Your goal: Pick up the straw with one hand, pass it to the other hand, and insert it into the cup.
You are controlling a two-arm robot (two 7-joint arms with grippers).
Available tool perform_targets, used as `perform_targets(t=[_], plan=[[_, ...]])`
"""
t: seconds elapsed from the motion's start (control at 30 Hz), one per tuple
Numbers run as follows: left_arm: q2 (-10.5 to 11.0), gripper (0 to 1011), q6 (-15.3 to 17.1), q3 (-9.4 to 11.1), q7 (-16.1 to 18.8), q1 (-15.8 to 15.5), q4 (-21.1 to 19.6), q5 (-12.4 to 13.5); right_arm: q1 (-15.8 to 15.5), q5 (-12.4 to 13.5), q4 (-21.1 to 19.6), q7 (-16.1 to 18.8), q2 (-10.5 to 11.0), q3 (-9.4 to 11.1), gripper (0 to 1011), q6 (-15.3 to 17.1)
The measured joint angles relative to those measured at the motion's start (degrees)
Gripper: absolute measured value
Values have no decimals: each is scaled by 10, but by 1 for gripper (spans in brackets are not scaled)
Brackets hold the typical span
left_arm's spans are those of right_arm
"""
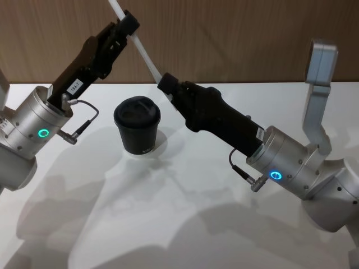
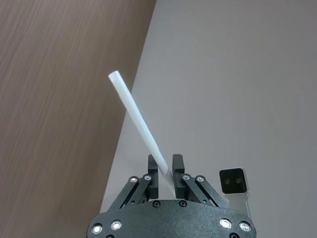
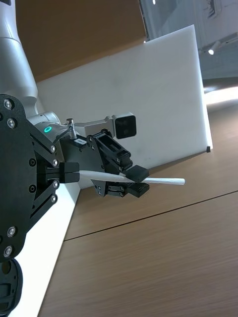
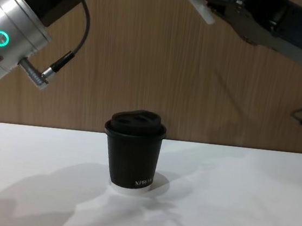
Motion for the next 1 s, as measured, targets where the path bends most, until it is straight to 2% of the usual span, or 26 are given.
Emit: perform_targets(t=[0.63,1.0], plan=[[5,63,-8,7,10,-2,4,-1,0,0,0,0,0,0,8,0],[7,5,-11,7,16,0,0,-1,0,0,0,0,0,0,274,0]])
